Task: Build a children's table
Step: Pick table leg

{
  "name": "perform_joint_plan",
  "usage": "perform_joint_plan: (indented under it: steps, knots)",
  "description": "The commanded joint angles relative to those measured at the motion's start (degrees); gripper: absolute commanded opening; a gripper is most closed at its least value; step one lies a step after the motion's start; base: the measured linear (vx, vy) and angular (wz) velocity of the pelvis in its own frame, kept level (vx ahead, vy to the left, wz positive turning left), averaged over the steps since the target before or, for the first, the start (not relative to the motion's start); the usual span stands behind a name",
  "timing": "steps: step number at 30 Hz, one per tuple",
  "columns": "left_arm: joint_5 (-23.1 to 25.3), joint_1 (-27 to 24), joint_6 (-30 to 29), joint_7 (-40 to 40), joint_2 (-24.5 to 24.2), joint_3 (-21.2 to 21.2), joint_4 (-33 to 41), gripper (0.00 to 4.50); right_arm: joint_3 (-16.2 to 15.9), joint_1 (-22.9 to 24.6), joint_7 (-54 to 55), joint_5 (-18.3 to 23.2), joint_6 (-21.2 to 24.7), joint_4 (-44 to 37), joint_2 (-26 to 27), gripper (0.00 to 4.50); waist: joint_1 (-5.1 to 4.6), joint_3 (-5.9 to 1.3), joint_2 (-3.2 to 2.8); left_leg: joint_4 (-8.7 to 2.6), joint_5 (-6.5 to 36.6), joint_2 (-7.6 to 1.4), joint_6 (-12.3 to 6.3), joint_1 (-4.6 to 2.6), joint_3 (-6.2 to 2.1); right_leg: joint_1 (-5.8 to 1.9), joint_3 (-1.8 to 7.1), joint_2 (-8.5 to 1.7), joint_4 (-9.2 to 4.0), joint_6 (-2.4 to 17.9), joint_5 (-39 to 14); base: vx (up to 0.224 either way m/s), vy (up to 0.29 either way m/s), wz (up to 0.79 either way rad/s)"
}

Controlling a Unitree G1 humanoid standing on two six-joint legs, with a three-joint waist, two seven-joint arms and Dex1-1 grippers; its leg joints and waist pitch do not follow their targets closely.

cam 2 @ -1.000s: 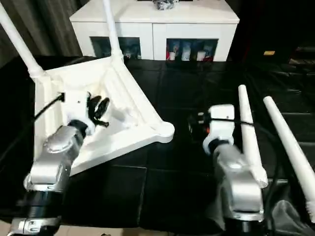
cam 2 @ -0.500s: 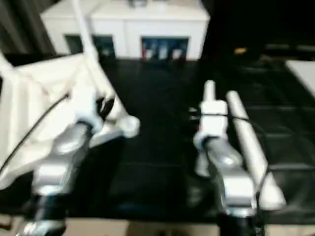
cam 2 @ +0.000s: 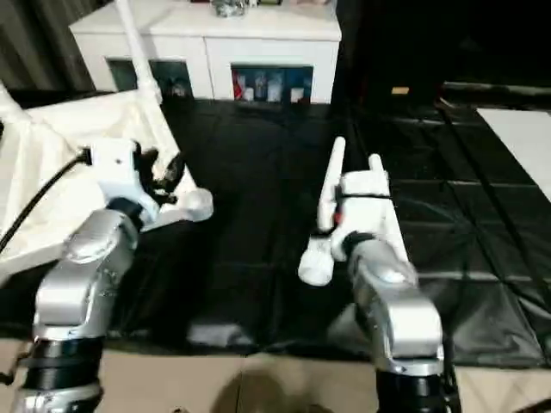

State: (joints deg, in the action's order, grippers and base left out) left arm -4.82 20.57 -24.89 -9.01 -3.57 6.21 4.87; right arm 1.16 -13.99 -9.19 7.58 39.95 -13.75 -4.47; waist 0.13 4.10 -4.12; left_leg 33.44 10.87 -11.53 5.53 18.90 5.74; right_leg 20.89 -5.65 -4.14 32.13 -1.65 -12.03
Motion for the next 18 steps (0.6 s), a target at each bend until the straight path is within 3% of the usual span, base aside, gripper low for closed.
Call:
perform_joint_plan:
  steps: [1,2,3,4,5,6,7,8,9,10,11,12,13,14,15,16,17,18]
  knots:
    - [0.1,0.3,-0.5,0.3,0.0,-0.2,0.9,3.03,-2.1,-0.6,-1.8,-0.2,0.4,1.6,-1.1,4.50,0.98,-1.35,0.41,-13.00,60.0,-9.13,-0.53,-3.40,1.83,-3.28,-0.68,-0.36,9.71,4.2,-13.0,-0.051,0.038,-0.35]
    - [0.1,0.2,-0.6,0.6,0.1,-0.2,0.9,3.20,-2.8,-0.7,-2.3,-0.5,0.3,1.8,-1.4,4.50,5.40,-0.57,-0.25,-15.09,65.2,-11.62,-0.44,-3.68,6.45,-3.46,-1.00,-0.56,14.47,3.9,-16.2,-0.034,-0.026,-0.58]
    - [0.1,0.2,-0.6,0.6,0.1,-0.2,0.9,3.20,-2.8,-0.7,-2.3,-0.5,0.3,1.8,-1.4,4.50,7.86,-0.64,0.64,-14.20,63.9,-13.42,-0.18,-5.39,8.90,-3.85,1.76,-1.74,16.37,3.0,-25.4,0.034,-0.140,-0.56]
    - [0.0,0.2,-0.4,0.5,0.1,-0.2,0.9,3.35,-3.4,-0.8,-2.3,-1.1,0.7,2.2,-1.8,4.50,7.79,-1.43,1.87,-10.93,60.7,-12.61,0.89,-8.25,8.99,-2.48,4.37,-2.26,13.23,2.5,-32.8,0.034,-0.140,-0.56]
    - [0.1,0.1,-0.5,0.6,-0.3,-0.6,1.1,3.42,-4.1,-1.2,-2.6,-1.7,0.4,3.0,-2.3,4.50,7.94,-2.82,6.34,5.37,35.3,0.29,-1.40,-6.20,8.17,-1.78,7.98,-4.26,-2.66,-4.2,-58.6,0.108,-0.202,-0.54]
    - [0.0,0.0,-0.4,0.6,-0.4,-0.8,1.2,3.42,-4.4,-1.5,-3.0,-1.7,0.1,3.6,-2.5,4.50,8.83,-2.21,7.44,9.56,24.0,1.49,-6.14,-0.98,7.17,-4.30,12.54,-7.41,-4.78,-6.1,-64.4,0.153,-0.133,-0.20]
    - [-0.2,-0.2,-0.6,0.7,-0.5,-0.9,1.4,3.56,-4.8,-1.9,-3.5,-1.8,-0.3,4.3,-2.8,4.50,11.46,-3.31,5.20,11.48,12.6,2.62,-8.46,4.34,3.17,-9.20,16.09,-8.55,-3.93,-5.7,-56.5,0.153,-0.133,-0.20]
    - [-0.2,-0.2,-0.7,0.7,-0.5,-0.8,1.4,3.66,-4.9,-2.0,-3.5,-2.0,-0.4,4.4,-2.9,4.50,11.49,-3.08,5.92,12.47,10.3,4.59,-8.89,6.70,1.26,-10.83,16.10,-5.76,-2.56,-6.4,-41.1,0.170,-0.083,0.14]
    - [-0.2,-0.4,-0.8,0.8,-0.5,-0.7,1.4,3.74,-5.3,-2.3,-3.4,-2.5,-0.8,4.9,-3.3,4.50,11.93,-3.04,5.74,11.54,8.7,5.06,-9.20,6.60,0.56,-11.41,15.99,-5.46,-2.81,-4.8,-33.0,0.145,-0.066,0.35]
    - [-0.3,-0.6,-0.9,0.8,-0.6,-0.6,1.5,3.80,-5.7,-2.6,-3.3,-3.0,-1.1,5.3,-3.7,4.50,11.61,-3.41,4.80,9.50,5.1,5.54,-10.05,6.21,-0.22,-12.13,16.10,-3.69,-3.19,-2.1,-17.7,0.145,-0.066,0.35]
    - [-0.2,-0.8,-1.2,1.0,-0.7,-0.4,1.6,3.87,-5.9,-3.2,-2.8,-3.6,-1.2,5.9,-3.9,4.50,11.06,-4.34,3.07,5.60,0.8,4.34,-10.87,5.88,-1.12,-13.06,13.78,-1.35,-3.21,-2.5,-5.5,0.199,0.019,0.34]
    - [-0.3,-0.9,-1.0,0.9,-0.9,-0.3,1.6,3.95,-5.8,-3.6,-2.6,-3.6,-1.0,6.3,-3.9,4.50,10.56,-5.12,1.87,2.79,-1.8,3.52,-11.68,4.75,-1.43,-13.40,11.04,0.70,-2.48,-4.7,-1.1,0.271,0.051,0.10]
    - [-0.8,-1.2,-0.6,0.7,-0.8,0.0,1.9,3.95,-5.3,-3.9,-2.6,-3.0,0.0,6.3,-3.8,4.50,8.08,-7.14,-1.13,0.48,-12.5,-0.74,-18.68,-3.17,-6.29,-7.33,4.55,3.59,5.32,-10.8,5.6,0.271,0.051,0.10]
    - [-1.1,-1.5,-1.1,-0.5,-1.3,-0.3,2.0,4.16,-4.0,-4.5,-2.4,-1.9,1.5,6.3,-3.4,4.50,5.16,-7.08,-0.92,-0.31,-18.5,-8.58,-32.14,-9.80,-13.94,3.73,4.00,0.87,13.30,-6.8,-12.8,0.268,0.030,-0.07]
    - [-1.5,-1.8,-0.8,-2.1,-2.2,-0.9,1.9,4.16,-3.2,-4.9,-2.3,-1.1,2.5,6.1,-3.1,4.50,4.99,-7.93,-0.18,1.17,-28.8,-8.15,-33.02,-9.75,-13.38,4.53,4.26,0.17,13.67,-5.7,-11.4,0.164,0.054,-0.04]
    - [-1.6,-2.0,-0.4,-3.0,-2.7,-1.4,1.9,4.29,-2.7,-5.1,-2.2,-0.8,2.9,5.9,-3.0,4.50,4.85,-7.75,0.18,4.24,-57.6,-4.26,-29.65,-7.63,-10.02,6.57,4.54,-0.08,12.89,-7.8,-0.2,0.164,0.054,-0.04]
    - [-2.2,-2.2,-0.5,-3.9,-3.0,-1.5,2.0,4.29,-2.3,-5.2,-1.6,-1.0,3.3,5.9,-2.9,4.50,4.51,-7.79,1.26,5.40,-80.6,1.21,-21.80,-5.03,-5.85,5.88,3.90,1.20,9.91,-7.8,13.9,-0.075,0.131,0.04]
    - [-3.5,-2.4,-1.0,-5.7,-3.4,-1.7,2.1,4.41,-1.9,-5.6,-1.2,-0.9,3.8,6.0,-2.9,4.50,4.68,-7.42,1.72,5.52,-85.1,3.50,-17.89,-3.93,-4.10,5.69,4.04,1.54,7.56,-5.8,21.6,-0.255,0.136,0.14]
